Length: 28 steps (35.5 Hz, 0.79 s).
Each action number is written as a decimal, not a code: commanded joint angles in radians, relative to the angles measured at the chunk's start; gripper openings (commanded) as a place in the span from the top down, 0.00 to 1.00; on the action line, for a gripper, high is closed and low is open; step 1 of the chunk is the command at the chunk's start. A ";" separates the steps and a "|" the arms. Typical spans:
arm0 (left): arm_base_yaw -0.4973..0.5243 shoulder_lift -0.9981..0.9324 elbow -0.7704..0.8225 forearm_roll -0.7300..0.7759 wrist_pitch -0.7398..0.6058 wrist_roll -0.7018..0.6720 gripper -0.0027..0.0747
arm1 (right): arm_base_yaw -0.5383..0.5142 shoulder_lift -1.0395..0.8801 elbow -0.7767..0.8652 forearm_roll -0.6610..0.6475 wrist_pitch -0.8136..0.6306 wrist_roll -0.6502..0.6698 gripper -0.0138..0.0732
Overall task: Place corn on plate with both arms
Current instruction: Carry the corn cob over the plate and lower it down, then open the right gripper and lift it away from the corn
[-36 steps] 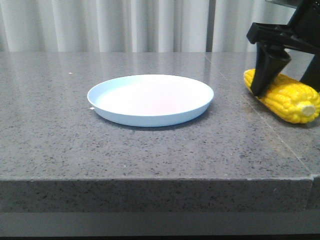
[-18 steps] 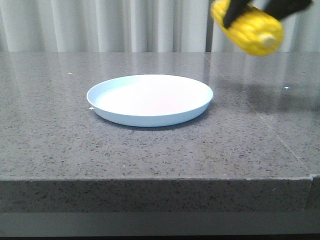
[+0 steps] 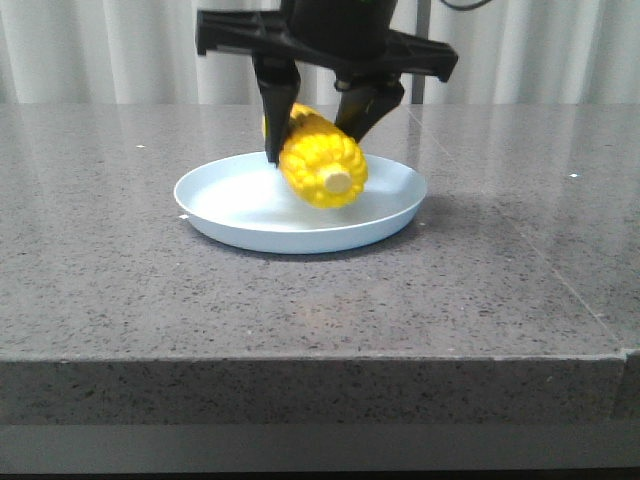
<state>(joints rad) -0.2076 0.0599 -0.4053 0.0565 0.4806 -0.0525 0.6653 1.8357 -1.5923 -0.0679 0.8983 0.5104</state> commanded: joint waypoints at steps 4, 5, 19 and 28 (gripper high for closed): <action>0.001 0.013 -0.023 -0.001 -0.088 -0.007 0.99 | -0.002 -0.027 -0.036 -0.026 -0.011 0.003 0.41; 0.001 0.013 -0.023 -0.001 -0.088 -0.007 0.99 | -0.002 -0.024 -0.036 -0.026 -0.004 0.003 0.39; 0.001 0.013 -0.023 -0.001 -0.088 -0.007 0.99 | -0.003 -0.115 -0.043 -0.075 0.003 0.003 0.13; 0.001 0.013 -0.023 -0.001 -0.088 -0.007 0.99 | -0.056 -0.175 -0.194 -0.106 0.139 -0.004 0.39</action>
<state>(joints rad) -0.2076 0.0599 -0.4053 0.0565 0.4806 -0.0525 0.6376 1.7156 -1.7182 -0.1420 1.0186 0.5129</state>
